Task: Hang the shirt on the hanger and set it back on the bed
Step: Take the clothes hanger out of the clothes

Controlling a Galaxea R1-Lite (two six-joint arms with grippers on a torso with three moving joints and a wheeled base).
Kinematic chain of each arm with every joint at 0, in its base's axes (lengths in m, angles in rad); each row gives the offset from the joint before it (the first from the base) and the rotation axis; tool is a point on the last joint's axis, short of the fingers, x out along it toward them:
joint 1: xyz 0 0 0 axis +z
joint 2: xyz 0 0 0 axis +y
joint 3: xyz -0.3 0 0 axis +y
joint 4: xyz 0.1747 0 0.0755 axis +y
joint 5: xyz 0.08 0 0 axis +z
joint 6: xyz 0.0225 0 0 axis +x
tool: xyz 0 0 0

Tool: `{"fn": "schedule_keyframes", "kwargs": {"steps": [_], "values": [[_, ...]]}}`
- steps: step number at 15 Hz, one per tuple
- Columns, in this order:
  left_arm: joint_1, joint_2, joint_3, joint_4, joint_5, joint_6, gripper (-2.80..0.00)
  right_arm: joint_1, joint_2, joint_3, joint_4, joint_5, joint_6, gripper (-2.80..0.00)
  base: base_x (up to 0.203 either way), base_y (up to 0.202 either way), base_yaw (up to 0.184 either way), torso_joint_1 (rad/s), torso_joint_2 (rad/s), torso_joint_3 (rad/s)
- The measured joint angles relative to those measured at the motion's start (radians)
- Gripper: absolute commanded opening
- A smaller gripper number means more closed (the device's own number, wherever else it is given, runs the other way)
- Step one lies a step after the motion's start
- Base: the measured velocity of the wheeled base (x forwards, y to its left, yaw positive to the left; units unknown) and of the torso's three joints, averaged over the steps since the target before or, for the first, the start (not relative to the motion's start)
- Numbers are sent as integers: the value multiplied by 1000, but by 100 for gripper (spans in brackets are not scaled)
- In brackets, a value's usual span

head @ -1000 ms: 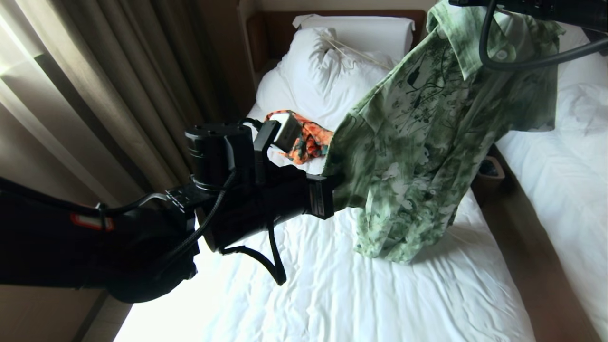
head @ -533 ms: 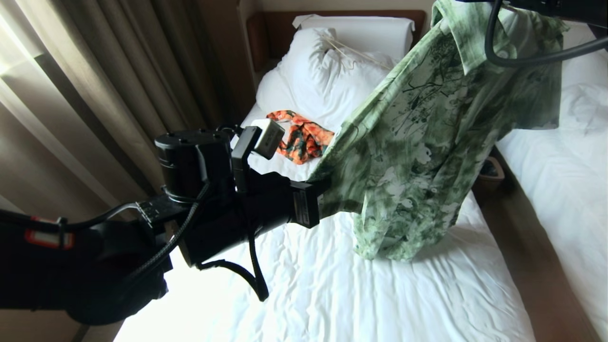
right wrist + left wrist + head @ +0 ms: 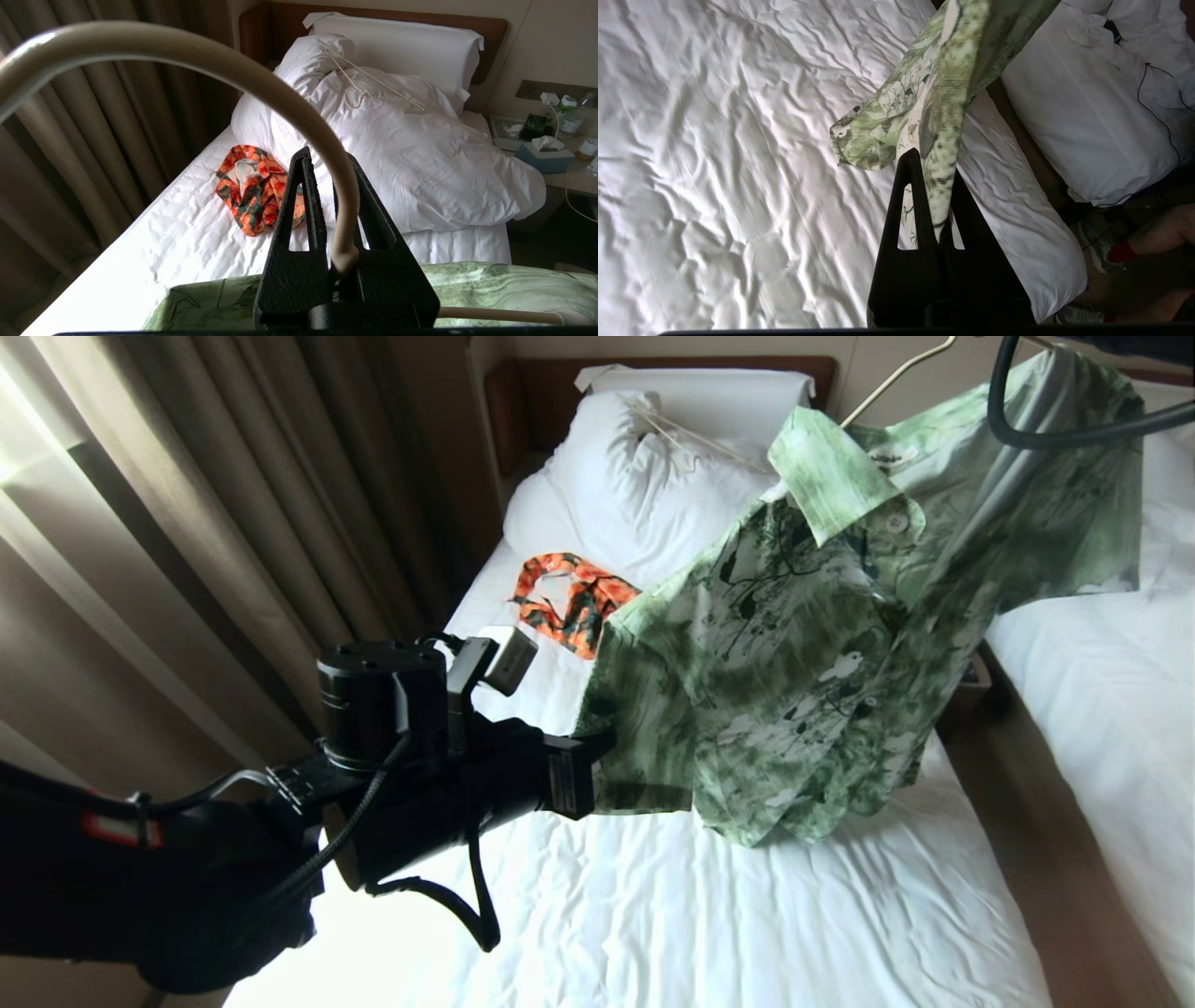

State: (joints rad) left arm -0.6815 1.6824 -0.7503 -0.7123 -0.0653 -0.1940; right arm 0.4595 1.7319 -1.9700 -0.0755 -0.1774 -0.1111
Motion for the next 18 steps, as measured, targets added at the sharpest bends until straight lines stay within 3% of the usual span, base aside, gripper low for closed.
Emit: {"fn": "schedule_keyframes", "kwargs": {"steps": [3,4,5,13,14,18], "values": [[-3,-17,-12,3,0,-2,-280,-10,-1,0,0,0,0,-280,0,0,0,0,0,0],[-9,-26,-16,4,0,-2,-250,-10,-1,0,1,0,0,-280,0,0,0,0,0,0],[-12,-33,-16,3,0,-2,0,-10,-1,0,2,1,0,-280,0,0,0,0,0,0],[12,-210,69,14,7,-5,0,-9,2,6,2,1,4,-280,0,0,0,0,0,0],[26,-253,105,16,10,-3,-280,-9,3,7,0,1,4,-280,0,0,0,0,0,0],[107,-476,242,81,32,-3,-280,-9,7,6,-4,3,27,-280,0,0,0,0,0,0]]}}
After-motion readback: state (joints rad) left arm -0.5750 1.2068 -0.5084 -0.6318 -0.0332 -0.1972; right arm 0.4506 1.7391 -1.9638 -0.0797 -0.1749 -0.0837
